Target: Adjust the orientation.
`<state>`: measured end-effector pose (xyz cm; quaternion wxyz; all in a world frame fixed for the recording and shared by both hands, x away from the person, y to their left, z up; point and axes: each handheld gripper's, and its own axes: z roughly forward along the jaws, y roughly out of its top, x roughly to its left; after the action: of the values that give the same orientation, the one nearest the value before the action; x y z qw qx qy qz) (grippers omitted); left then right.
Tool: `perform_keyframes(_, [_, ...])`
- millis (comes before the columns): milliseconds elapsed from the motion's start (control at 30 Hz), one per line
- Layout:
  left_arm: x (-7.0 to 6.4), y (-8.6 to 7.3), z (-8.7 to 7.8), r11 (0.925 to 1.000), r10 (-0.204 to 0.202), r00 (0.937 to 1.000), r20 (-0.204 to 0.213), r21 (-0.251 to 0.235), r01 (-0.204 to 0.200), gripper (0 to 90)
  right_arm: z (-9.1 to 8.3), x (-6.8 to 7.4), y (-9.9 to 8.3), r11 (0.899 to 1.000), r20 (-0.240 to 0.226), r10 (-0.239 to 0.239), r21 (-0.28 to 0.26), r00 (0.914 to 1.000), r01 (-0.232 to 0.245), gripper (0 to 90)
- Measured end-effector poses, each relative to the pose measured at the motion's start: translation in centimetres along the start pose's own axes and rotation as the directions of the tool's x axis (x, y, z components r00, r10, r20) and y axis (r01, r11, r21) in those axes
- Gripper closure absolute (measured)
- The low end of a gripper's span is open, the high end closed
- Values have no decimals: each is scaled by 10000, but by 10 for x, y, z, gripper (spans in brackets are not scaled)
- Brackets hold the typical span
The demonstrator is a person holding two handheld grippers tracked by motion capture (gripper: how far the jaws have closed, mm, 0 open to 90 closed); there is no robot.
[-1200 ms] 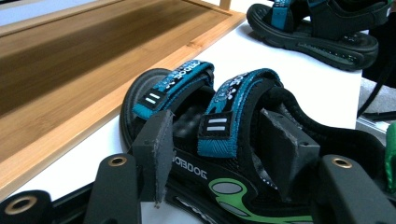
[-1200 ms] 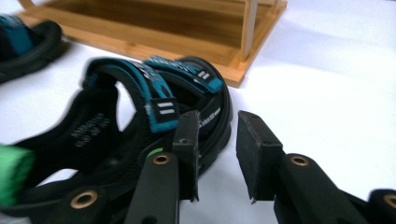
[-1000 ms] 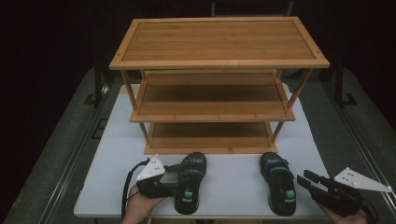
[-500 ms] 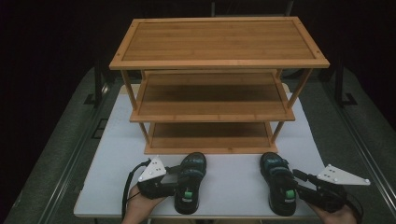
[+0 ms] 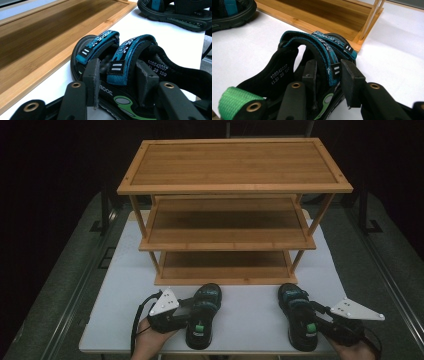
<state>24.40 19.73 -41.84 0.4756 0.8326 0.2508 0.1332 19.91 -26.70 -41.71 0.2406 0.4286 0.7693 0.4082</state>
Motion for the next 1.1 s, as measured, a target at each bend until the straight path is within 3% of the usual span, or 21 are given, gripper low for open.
perform_keyframes(567, [1, 0, -4, 10000, 32, 9994, -353, -41, -34, 732, -2, -1, -1, 9997, 162, 201, -114, 9997, -199, 757])
perform_keyframes(833, [0, 1, -5, 9999, -97, 9986, -522, -146, 90, 749, -2, -1, 0, 9989, 49, 429, -188, 9991, -428, 768])
perform_keyframes(1100, [-2, 3, -9, 9992, -145, 9978, -647, -389, 120, 757, -4, 5, 1, 9989, -104, 346, -303, 9993, -349, 771])
